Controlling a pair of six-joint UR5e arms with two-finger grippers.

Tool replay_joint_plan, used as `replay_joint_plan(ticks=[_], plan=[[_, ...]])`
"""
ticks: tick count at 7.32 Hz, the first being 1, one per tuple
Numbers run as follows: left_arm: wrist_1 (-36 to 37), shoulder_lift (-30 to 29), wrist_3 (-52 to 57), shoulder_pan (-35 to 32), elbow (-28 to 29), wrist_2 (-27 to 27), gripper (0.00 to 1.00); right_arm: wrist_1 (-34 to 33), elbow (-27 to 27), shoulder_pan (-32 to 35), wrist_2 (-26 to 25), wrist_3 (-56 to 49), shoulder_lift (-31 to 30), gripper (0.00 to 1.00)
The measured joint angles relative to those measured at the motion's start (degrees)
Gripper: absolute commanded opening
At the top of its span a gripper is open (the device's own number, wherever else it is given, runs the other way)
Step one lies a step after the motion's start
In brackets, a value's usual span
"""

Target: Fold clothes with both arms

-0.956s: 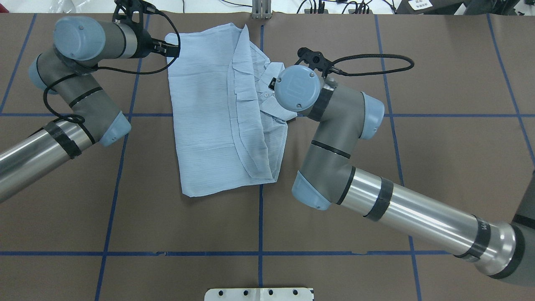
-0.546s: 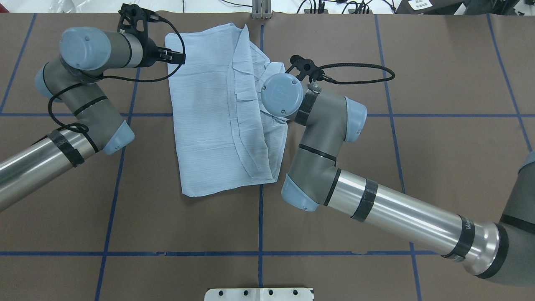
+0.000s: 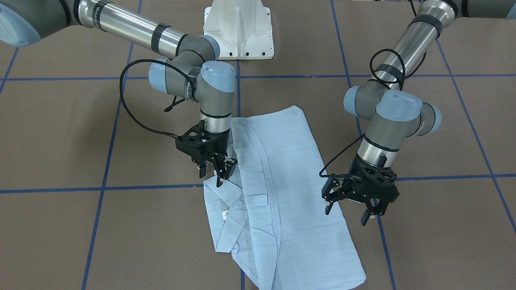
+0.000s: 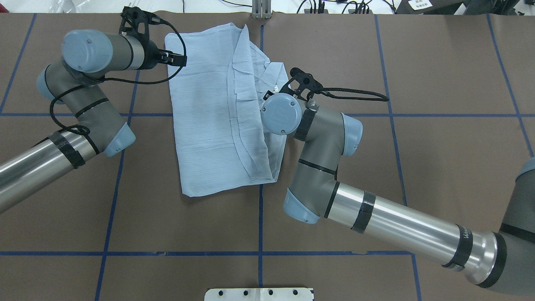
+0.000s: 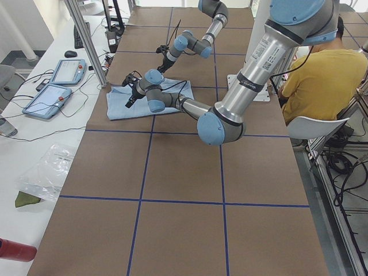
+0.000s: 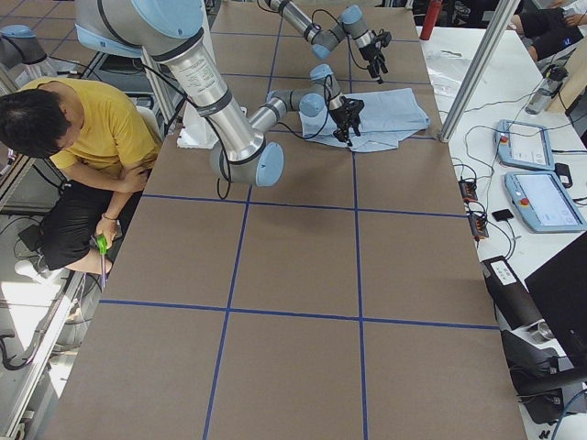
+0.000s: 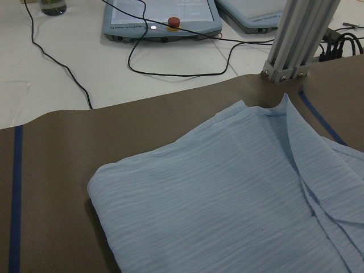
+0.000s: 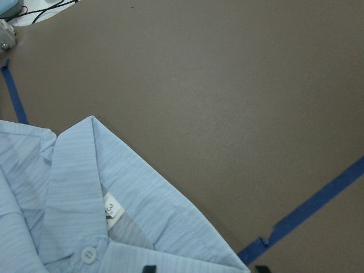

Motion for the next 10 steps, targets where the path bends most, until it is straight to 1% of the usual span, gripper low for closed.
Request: replay_joint_plan(ticks=[2, 3, 4, 5, 6, 7, 8, 10], plan=[[-0.1, 0.0, 0.0, 0.1, 0.0, 0.0, 1.0, 1.5, -1.7, -0.4, -0.5, 1.8, -0.1, 0.69], [-0.1, 0.0, 0.0, 0.1, 0.0, 0.0, 1.0, 1.5, -1.9, -0.7, -0.5, 2.1, -0.1, 0.73], [-0.1, 0.2, 0.0, 0.1, 0.0, 0.0, 1.0, 1.3, -2.0, -1.0, -0.5, 2.3, 0.0, 0.74], [-0.1, 0.3, 0.0, 0.2, 0.0, 0.0, 1.0, 1.1, -2.0, -1.4, -0.5, 2.5, -0.1, 0.75], [-0.2, 0.4, 0.0, 0.2, 0.0, 0.0, 1.0, 1.0, -2.0, -1.7, -0.6, 2.8, -0.2, 0.72], [-0.2, 0.5, 0.0, 0.2, 0.0, 0.0, 1.0, 0.9, -2.0, -1.9, -0.8, 3.0, -0.2, 0.46], [-0.2, 0.5, 0.0, 0.2, 0.0, 0.0, 1.0, 0.9, -2.0, -2.0, -1.0, 3.1, -0.2, 0.01], [-0.2, 0.5, 0.0, 0.2, 0.0, 0.0, 1.0, 1.0, -2.1, -2.1, -1.6, 5.0, -0.2, 0.0]])
